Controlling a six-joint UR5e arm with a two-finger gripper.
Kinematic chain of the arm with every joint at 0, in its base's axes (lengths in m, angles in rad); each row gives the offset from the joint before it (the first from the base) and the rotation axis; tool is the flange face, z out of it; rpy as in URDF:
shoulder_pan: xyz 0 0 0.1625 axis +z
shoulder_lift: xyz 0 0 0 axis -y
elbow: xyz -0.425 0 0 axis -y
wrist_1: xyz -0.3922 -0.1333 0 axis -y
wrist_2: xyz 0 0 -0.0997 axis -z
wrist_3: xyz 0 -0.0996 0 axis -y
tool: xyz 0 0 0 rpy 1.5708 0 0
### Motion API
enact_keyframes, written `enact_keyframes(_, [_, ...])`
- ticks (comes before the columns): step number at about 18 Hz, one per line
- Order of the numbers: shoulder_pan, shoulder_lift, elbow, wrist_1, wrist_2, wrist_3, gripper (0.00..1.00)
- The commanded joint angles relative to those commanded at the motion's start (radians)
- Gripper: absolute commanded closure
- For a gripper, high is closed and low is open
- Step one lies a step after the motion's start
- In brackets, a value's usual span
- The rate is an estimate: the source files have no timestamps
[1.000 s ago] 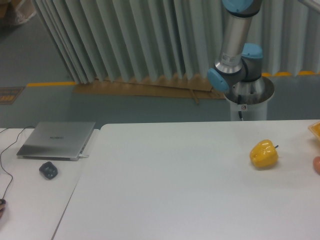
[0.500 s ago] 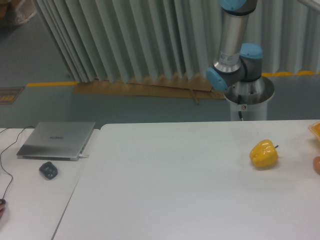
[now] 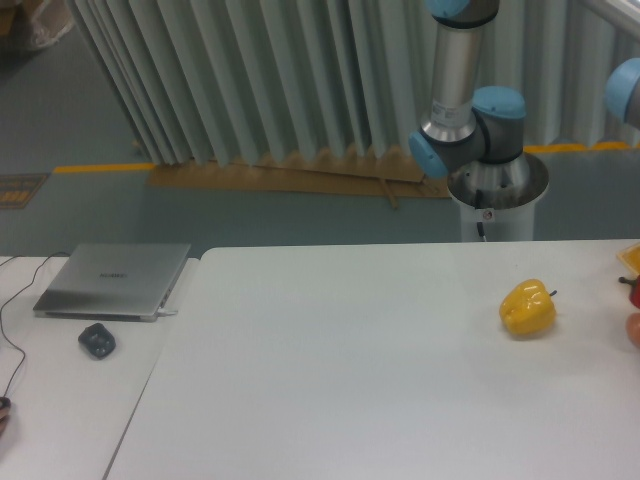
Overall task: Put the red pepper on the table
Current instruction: 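Carry the red bell pepper in the gripper beside the yellow pepper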
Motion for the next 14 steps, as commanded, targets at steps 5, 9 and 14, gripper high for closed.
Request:
enact_keyframes(5, [-0.031, -0.009, 0.000, 0.014, -0.034, -0.088, 0.60])
enact_keyframes(9, [-0.054, -0.032, 0.000, 0.052, -0.010, -0.094, 0.60])
enact_keyframes(14, [-0.104, -0.067, 0.009, 0.104, 0.101, -0.106, 0.60])
